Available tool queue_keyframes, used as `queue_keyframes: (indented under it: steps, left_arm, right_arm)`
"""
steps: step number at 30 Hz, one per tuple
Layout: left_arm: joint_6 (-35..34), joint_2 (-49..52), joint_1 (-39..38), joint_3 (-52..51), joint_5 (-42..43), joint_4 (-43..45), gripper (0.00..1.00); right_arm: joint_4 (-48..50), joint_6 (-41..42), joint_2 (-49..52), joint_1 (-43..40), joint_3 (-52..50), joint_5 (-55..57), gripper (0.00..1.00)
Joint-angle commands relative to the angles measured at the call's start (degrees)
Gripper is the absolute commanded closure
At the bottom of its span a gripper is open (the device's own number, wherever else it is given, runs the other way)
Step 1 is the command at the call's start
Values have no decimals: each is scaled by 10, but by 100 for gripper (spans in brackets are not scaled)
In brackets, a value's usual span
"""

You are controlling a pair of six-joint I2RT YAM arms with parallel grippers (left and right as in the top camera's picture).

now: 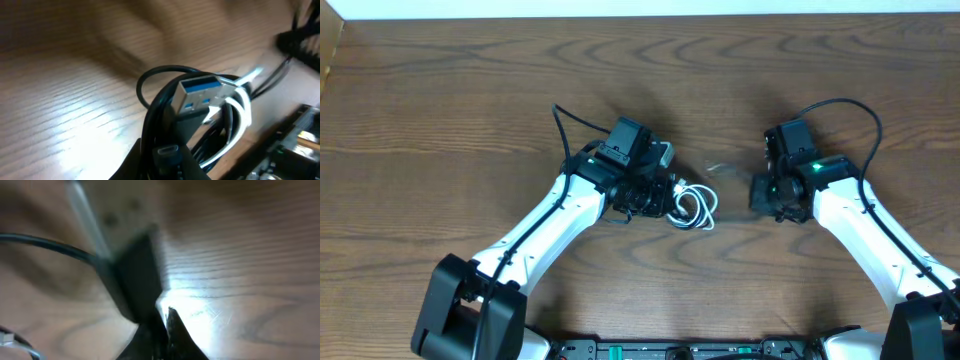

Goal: Untangle cables

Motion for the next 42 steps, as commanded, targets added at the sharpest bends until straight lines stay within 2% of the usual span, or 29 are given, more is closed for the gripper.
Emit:
queue_keyframes:
  steps: [1, 3, 9, 11, 13, 17, 20, 30, 31, 33, 34, 37, 40, 41, 42]
  left_arm:
    - [7, -6, 19, 5, -45, -9, 93]
    - [7, -6, 19, 5, -45, -8, 93]
    - [7, -6, 19, 5, -32, -6, 93]
    - [14, -6, 19, 5, 12, -2, 93]
    - [41, -6, 19, 5, 57, 3, 93]
    - [87, -6, 19, 5, 143, 11, 93]
    - [98, -6, 19, 5, 163, 12, 93]
    - [97, -6, 19, 5, 182, 25, 93]
    - [97, -6, 19, 5, 182, 25, 93]
    - [97, -6, 19, 5, 182, 25, 93]
    - [97, -6, 21, 5, 179, 25, 93]
    - [97, -6, 25, 5, 140, 21, 92]
    - [96, -6, 35, 5, 84, 5, 93]
    - [94, -6, 41, 5, 61, -6, 93]
    - [93, -6, 45, 5, 52, -10, 93]
  right_arm:
    - [21, 25, 9, -14, -1, 43, 50]
    - [40, -45, 9, -14, -1, -30, 43]
    - [71, -288, 9, -13, -1, -299, 41]
    - [71, -334, 9, -13, -1, -361, 41]
    - [73, -340, 9, -12, -1, -363, 43]
    - [85, -340, 12, -10, -1, -359, 45]
    - [87, -340, 13, -10, -1, -360, 62]
    - [81, -340, 13, 36, -1, -362, 67]
    - [84, -340, 13, 43, -1, -349, 74]
    - [90, -339, 13, 54, -1, -304, 99]
    - [90, -327, 13, 58, -1, -267, 99]
    - [86, -222, 13, 60, -1, -106, 99]
    - [52, -71, 13, 55, -1, 84, 99]
    - [33, -18, 13, 50, -1, 133, 99]
    - [25, 1, 13, 48, -1, 147, 99]
